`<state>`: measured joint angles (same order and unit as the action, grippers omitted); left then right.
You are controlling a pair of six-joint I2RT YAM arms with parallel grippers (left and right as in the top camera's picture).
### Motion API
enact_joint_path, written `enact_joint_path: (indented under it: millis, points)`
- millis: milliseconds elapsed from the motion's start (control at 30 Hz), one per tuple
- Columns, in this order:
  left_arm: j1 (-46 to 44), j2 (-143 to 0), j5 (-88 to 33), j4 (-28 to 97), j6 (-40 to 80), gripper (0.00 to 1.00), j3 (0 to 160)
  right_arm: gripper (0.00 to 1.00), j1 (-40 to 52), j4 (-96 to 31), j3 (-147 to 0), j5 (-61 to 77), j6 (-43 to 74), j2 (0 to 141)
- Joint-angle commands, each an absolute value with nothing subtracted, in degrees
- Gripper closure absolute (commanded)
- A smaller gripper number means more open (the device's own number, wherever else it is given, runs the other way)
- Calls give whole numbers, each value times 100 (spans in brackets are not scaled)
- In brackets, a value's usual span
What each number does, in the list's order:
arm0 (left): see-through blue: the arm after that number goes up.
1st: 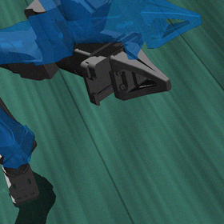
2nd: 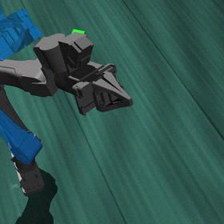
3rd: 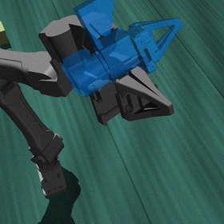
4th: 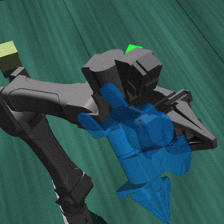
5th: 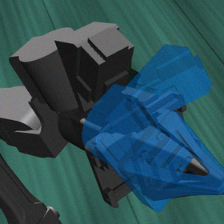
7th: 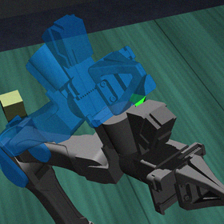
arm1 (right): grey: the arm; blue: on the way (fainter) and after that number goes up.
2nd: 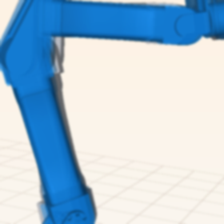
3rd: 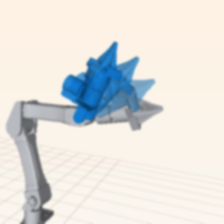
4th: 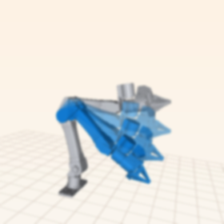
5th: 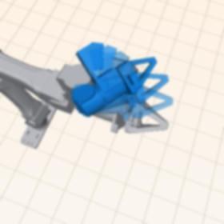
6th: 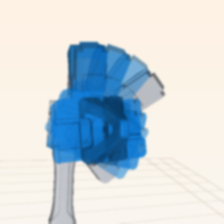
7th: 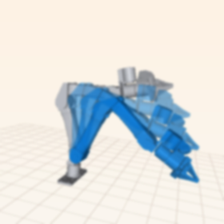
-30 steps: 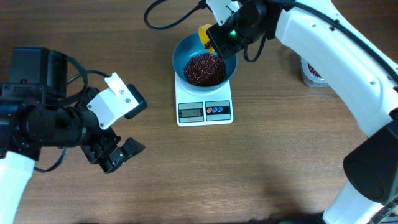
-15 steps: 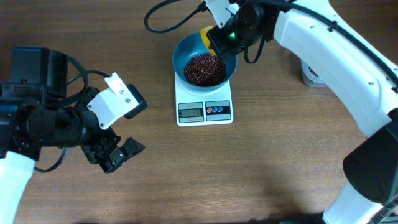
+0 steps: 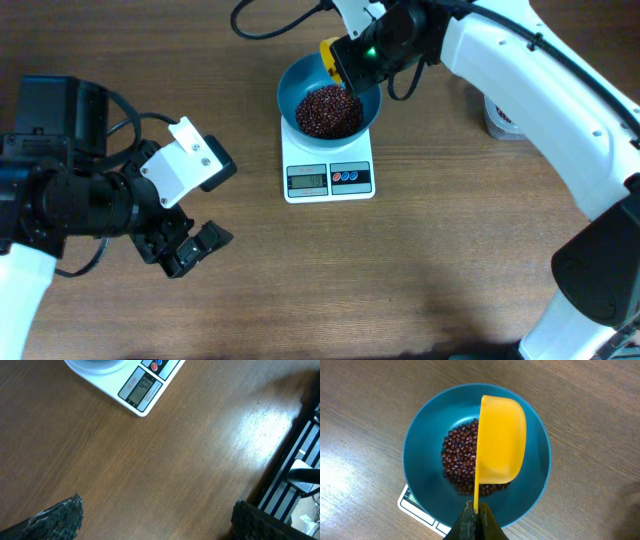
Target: Scoop item into bowl and weigh 50g on scale
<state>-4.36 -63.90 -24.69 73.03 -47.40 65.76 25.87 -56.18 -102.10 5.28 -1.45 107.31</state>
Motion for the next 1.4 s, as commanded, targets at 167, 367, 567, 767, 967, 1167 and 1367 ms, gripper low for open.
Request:
enact_joint_path:
  millis: [167,367,567,767,967,1167,1367]
  points:
    - [-432,-6361,-2569,7308,-4807,1,6571,96,2425,-5680,-10307,602,-252,10678]
    - [-434,-6361,-2567,7308,-4807,1,6571,96,2456,-5712,-10307,539,-421,10678]
    - [-434,-6361,-2567,7308,-4807,1,6571,96,2329,-5669,-10309,1074,-397,10676]
    - [-434,-6361,-2567,7308,-4807,1,6571,96,797,-5651,-10309,4156,-296,10676]
    - [-434,-6361,-2567,7308,-4807,1,6571,96,-1446,-6591,-10309,5245,-1074,10676]
    - [-434,-6361,-2567,7308,-4807,1,6571,96,-2423,-7861,-10309,1782,-1476,10676]
    - [-434,-6361,-2567,7308,-4807,1,6571,96,-993,-7452,-10309,-893,-1409,10676]
